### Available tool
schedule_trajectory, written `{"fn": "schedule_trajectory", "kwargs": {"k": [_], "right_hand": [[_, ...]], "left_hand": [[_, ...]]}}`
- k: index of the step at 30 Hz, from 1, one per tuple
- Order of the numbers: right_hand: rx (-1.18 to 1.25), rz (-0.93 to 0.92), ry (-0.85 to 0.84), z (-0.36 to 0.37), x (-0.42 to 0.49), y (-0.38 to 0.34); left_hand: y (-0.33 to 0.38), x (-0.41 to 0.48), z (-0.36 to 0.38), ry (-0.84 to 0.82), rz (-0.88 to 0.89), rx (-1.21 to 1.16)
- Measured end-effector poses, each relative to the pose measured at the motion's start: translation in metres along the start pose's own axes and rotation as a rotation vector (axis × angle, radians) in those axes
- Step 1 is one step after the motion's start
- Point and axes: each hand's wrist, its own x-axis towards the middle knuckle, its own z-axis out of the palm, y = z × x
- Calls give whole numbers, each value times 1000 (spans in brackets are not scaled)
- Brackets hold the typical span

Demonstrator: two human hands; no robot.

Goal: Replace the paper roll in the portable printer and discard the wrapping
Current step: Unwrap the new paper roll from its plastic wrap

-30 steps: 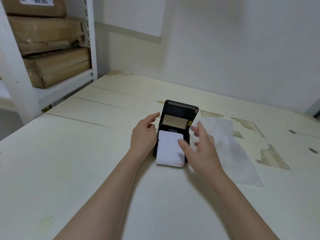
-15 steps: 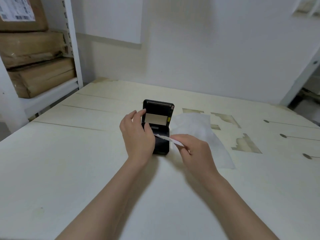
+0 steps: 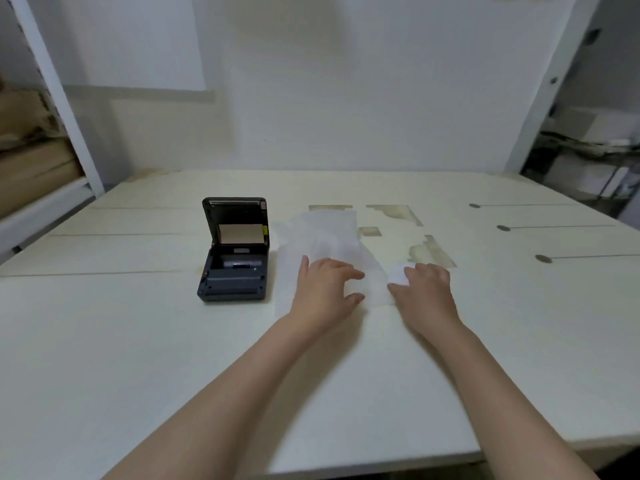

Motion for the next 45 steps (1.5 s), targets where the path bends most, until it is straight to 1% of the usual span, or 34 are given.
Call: {"fn": "schedule_trajectory", "kwargs": {"k": [1, 2, 3, 6, 8, 11, 13, 15, 17, 19, 22, 25, 27, 29, 33, 36, 38, 42, 45], "right_hand": [[-56, 30, -38, 0, 1, 1], [-98, 45, -39, 0, 1, 1], [-95, 34, 0, 1, 1, 0], [62, -84, 194, 4, -3, -2], [134, -119, 194, 7, -7, -3], [118, -162, 153, 14, -9, 0], [124, -185, 180, 17, -6, 5], [147, -160, 201, 17, -3, 7], [153, -129, 189, 14, -2, 5], [204, -130, 203, 12, -2, 2], [276, -158, 235, 12, -3, 1], [330, -218, 306, 11, -5, 2], [323, -242, 354, 10, -6, 1], [281, -197, 397, 10, -5, 0], [230, -14, 477, 9, -4, 1], [186, 88, 477, 9, -5, 4], [167, 138, 481, 8, -5, 6], [154, 200, 479, 8, -5, 7], [154, 239, 475, 8, -4, 5]], "left_hand": [[2, 0, 5, -91, -28, 32], [3, 0, 11, -150, -57, 57], [2, 0, 15, -168, -78, 67], [-5, 1, 20, -86, -102, 55], [-9, 4, 19, -53, -116, 56], [-15, 9, 19, -9, -138, 52], [-17, 11, 20, 4, -150, 66], [-14, 11, 22, 18, -147, 62], [-7, 12, 24, 55, -106, 5], [1, 12, 27, 85, -23, -44], [11, 15, 31, 159, 84, -44], [18, 18, 31, 253, 79, -42], [20, 19, 30, 302, 55, -36], [21, 17, 28, 352, 35, -4], [18, 9, 24, 409, -7, 71], [12, 2, 17, 406, -54, 63], [7, -3, 8, 403, -117, 49], [-1, -11, -8, 379, -225, 50], [-3, -16, -18, 397, -286, 38]]}}
